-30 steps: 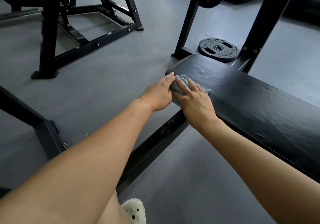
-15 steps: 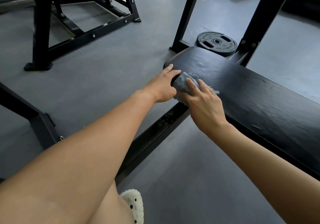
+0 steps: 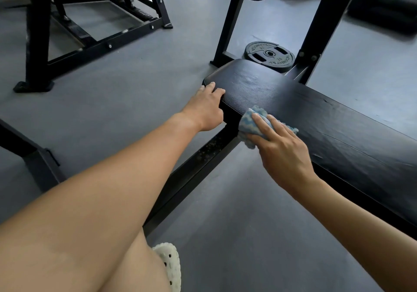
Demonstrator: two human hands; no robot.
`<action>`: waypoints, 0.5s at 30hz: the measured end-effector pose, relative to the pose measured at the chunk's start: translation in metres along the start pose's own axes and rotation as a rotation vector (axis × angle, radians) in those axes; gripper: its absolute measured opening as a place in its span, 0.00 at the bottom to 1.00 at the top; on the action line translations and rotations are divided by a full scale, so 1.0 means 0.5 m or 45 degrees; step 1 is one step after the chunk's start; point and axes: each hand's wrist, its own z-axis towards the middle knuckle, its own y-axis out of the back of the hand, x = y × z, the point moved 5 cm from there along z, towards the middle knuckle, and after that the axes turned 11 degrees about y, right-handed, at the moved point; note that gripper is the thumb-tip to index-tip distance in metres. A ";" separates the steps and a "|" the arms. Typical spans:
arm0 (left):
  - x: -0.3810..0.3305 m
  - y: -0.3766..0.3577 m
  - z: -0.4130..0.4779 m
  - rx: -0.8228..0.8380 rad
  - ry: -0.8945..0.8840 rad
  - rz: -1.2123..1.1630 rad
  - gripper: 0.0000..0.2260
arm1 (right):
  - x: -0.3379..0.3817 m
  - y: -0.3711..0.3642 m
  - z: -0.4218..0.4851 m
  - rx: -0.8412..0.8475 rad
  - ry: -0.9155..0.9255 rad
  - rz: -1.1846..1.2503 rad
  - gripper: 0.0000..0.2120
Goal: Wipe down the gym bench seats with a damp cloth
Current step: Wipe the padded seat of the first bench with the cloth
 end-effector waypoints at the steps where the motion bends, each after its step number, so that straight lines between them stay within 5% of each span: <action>1: -0.001 -0.001 0.001 -0.003 0.007 -0.001 0.29 | -0.002 0.006 -0.014 -0.016 -0.022 -0.003 0.22; 15: -0.053 -0.010 -0.032 -0.130 -0.196 0.192 0.23 | -0.015 0.001 0.050 0.147 0.109 0.169 0.23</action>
